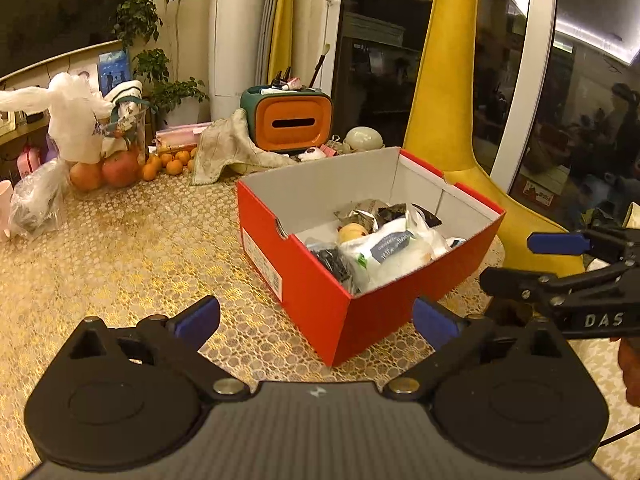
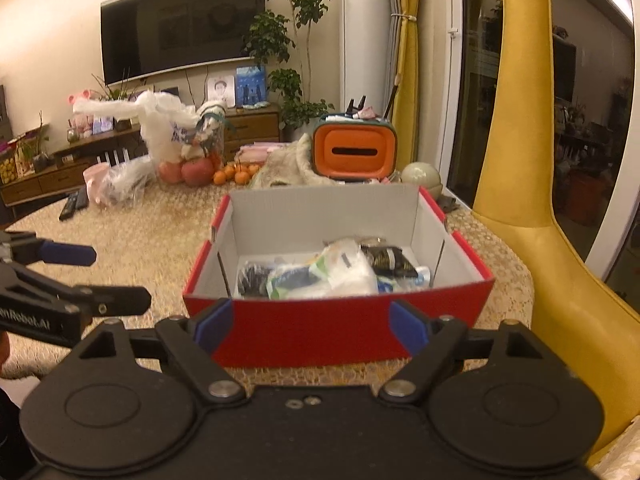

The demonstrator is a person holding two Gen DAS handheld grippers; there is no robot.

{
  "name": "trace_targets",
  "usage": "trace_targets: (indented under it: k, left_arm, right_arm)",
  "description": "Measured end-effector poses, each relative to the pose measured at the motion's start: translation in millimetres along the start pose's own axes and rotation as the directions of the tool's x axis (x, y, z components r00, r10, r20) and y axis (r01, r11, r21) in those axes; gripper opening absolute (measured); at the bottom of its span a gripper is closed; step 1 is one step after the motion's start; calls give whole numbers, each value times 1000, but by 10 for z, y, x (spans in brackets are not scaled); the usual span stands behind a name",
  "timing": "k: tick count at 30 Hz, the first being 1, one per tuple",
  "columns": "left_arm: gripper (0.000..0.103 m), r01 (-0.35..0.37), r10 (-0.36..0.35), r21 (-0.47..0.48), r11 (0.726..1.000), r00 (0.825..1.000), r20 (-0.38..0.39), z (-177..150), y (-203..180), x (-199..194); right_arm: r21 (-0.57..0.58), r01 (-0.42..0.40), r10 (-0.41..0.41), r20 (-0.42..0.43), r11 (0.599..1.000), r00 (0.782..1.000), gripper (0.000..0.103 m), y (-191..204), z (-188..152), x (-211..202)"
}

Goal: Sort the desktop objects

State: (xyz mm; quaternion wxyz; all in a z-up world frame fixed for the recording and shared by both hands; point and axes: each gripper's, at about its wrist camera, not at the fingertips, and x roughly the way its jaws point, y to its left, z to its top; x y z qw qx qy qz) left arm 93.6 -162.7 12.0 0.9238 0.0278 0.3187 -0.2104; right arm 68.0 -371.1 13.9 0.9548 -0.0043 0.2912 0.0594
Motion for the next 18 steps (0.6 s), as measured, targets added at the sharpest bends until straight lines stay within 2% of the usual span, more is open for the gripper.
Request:
trace_targets:
  k: [18]
  left_arm:
    - [103, 35, -35, 52, 998, 999, -3, -49, -142, -24]
  right_arm:
    - [63, 20, -19, -21, 998, 1000, 85, -48, -74, -24]
